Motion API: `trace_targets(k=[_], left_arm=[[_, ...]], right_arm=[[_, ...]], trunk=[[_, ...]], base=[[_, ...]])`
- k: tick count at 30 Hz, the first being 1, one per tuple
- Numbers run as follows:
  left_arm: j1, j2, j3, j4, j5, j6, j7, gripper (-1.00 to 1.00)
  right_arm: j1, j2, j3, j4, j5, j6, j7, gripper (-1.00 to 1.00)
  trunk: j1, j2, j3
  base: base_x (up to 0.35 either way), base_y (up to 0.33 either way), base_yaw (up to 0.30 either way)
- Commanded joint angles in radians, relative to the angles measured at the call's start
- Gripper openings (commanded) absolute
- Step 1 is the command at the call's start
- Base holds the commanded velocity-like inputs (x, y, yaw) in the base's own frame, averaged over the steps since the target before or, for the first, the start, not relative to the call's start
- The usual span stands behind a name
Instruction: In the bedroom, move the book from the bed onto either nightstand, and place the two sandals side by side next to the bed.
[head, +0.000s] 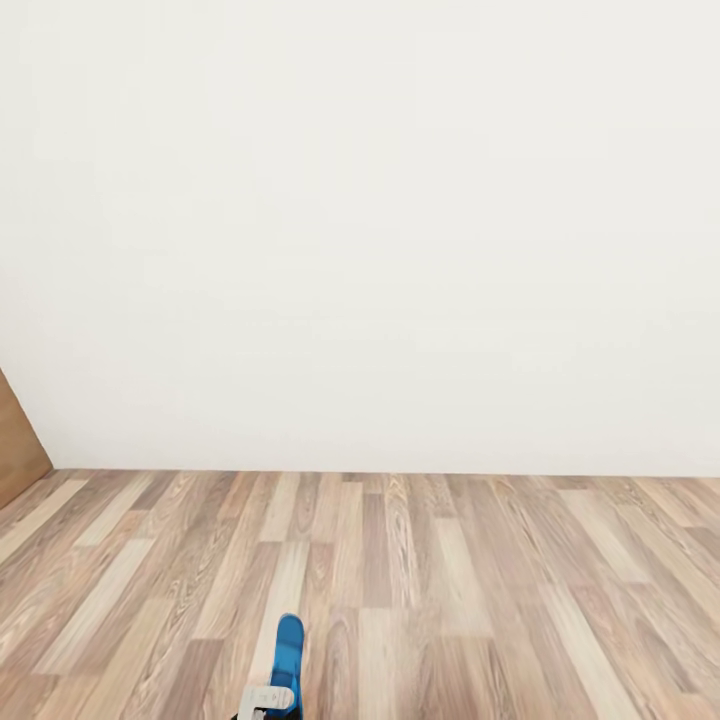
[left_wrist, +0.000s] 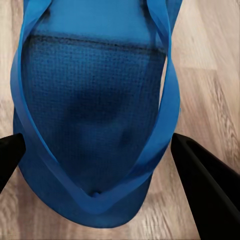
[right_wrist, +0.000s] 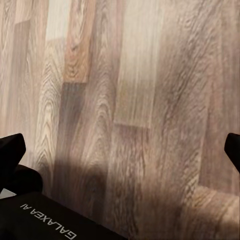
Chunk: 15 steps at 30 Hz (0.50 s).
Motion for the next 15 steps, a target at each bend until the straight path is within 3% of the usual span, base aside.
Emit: trace_targets(k=[1, 6, 15], left_arm=[[-0.001, 0.001, -0.007, 0.001, 0.010, -0.004, 0.001, -1.00], [-0.001, 0.001, -0.007, 0.001, 0.010, -0.004, 0.001, -1.00], [-0.001, 0.001, -0.007, 0.001, 0.010, -0.004, 0.001, -1.00]], right_arm=[[0.000, 0.000, -0.009, -0.002, 0.009, 0.004, 0.005, 1.00], [0.000, 0.000, -0.009, -0.001, 0.009, 0.004, 0.004, 1.00], [0.000, 0.000, -0.009, -0.001, 0.009, 0.004, 0.003, 1.00]], trunk=[[0.000, 0.000, -0.001], [0.000, 0.000, -0.001], [0.000, 0.000, -0.001]], base=[[0.327, 0.000, 0.106], [0.327, 0.000, 0.095], [0.327, 0.000, 0.007]])
